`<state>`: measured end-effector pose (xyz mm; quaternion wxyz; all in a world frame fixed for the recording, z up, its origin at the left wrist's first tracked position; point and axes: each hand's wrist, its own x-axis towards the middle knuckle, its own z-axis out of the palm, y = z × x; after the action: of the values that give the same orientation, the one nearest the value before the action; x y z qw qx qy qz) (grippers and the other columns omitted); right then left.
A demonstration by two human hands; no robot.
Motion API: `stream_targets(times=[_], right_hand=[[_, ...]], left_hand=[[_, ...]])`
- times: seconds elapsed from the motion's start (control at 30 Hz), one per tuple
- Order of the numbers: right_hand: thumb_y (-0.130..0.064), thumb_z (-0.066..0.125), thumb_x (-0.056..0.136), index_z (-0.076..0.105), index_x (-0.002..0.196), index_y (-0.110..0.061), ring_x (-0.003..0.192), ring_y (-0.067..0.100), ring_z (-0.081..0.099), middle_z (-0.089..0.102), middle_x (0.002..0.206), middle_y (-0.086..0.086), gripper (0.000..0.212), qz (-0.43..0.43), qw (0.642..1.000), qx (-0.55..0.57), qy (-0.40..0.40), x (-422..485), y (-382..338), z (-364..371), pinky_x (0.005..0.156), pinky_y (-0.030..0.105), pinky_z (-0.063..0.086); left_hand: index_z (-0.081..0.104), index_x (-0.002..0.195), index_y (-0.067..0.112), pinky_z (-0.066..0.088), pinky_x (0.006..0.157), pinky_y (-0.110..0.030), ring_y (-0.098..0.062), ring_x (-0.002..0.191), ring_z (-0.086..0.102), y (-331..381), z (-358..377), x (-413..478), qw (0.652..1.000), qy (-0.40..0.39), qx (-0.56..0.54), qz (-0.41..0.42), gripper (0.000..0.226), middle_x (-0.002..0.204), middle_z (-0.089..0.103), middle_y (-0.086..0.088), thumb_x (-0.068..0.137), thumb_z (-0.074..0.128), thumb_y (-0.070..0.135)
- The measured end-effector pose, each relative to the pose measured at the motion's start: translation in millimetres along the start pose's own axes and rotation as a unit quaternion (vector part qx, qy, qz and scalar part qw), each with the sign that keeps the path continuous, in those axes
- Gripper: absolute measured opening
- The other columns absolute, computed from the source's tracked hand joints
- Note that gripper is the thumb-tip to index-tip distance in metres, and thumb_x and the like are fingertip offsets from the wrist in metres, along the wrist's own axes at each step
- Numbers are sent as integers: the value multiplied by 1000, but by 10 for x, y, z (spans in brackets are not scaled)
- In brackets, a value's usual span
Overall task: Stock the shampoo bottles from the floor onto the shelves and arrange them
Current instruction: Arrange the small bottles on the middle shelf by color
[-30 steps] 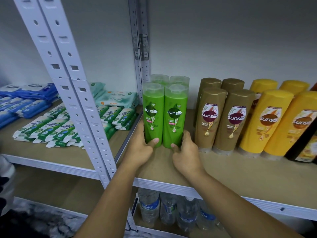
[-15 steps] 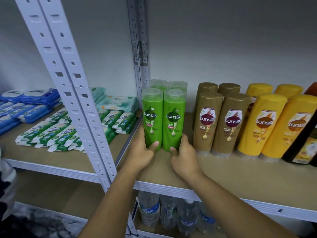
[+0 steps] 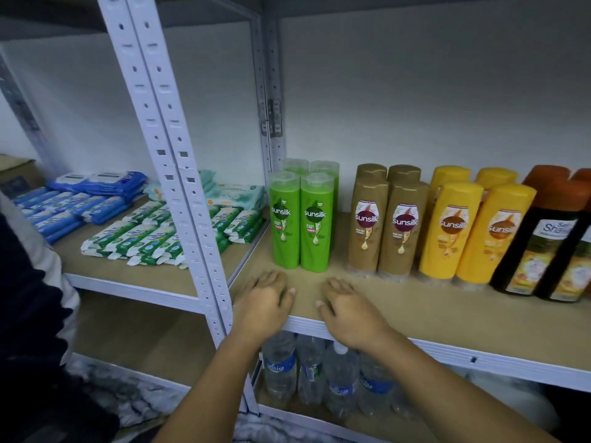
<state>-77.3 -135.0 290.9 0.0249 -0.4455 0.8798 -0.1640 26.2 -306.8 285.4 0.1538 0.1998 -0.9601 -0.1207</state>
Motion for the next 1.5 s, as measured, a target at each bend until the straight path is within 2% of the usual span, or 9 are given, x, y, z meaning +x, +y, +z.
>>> stream_targets(times=[0.07,0.17,0.27,0.5,0.87,1.03,1.2,1.4,1.5], right_hand=[[-36,40,103,50,135,-6,139,28,39,48,146,11,45,-19,1000,4,-20,-98,7,-101,114,36,28],[-38,46,101,60,112,-11,113,29,59,63,117,7,32,-26,999,41,-20,-176,-20,-381,91,33,42],[-38,50,101,61,131,-13,121,26,58,64,130,7,41,-71,996,41,27,-125,-91,-787,101,34,44],[-38,56,97,63,130,-22,118,22,57,64,125,3,38,-124,986,-21,107,419,-341,-1942,100,30,44],[-35,54,98,44,149,-20,140,21,40,39,156,0,55,17,994,-91,-51,1640,-407,-2585,108,29,35],[-36,58,95,50,140,-15,106,27,65,55,133,8,50,73,985,-39,-150,1888,-364,-2470,92,39,58],[-23,63,97,53,136,-10,106,35,65,50,131,10,43,102,978,101,-149,1893,-331,-2403,83,45,61],[-24,64,96,59,131,-11,94,31,70,56,101,3,37,83,982,126,-117,1883,-334,-2372,81,43,62],[-28,64,97,57,134,-14,92,27,69,57,104,3,41,77,982,129,-116,1856,-356,-2371,80,41,62]], left_hand=[[64,124,14,36,109,-40,-23,131,51,30,10,-92,1000,-1,11,21,58,132,63,-2,96,29,51],[65,109,17,46,92,-35,-25,109,61,85,-210,-178,999,-23,-30,10,38,112,68,-2,97,46,47],[67,121,24,47,75,-28,-28,94,67,143,-631,-125,998,-8,-65,-23,29,100,73,-9,99,54,39],[67,124,19,45,89,-25,-21,113,62,419,-1780,561,989,122,-69,48,31,125,68,1,95,63,30],[57,136,31,45,94,-30,-21,129,51,649,-2057,2164,998,-62,-11,10,53,151,44,2,87,68,49],[66,123,37,61,70,-29,-17,95,67,613,-1941,2409,985,-173,-10,12,40,125,58,6,84,72,45],[75,111,29,59,58,-25,-16,84,70,574,-1909,2489,987,-156,-21,26,31,100,65,4,81,75,35],[77,109,28,64,64,-32,-20,85,72,532,-1892,2497,990,-134,-29,13,30,104,68,0,79,76,32],[75,113,30,61,58,-25,-16,85,70,508,-1899,2488,991,-131,-22,15,34,110,67,1,80,75,35]])
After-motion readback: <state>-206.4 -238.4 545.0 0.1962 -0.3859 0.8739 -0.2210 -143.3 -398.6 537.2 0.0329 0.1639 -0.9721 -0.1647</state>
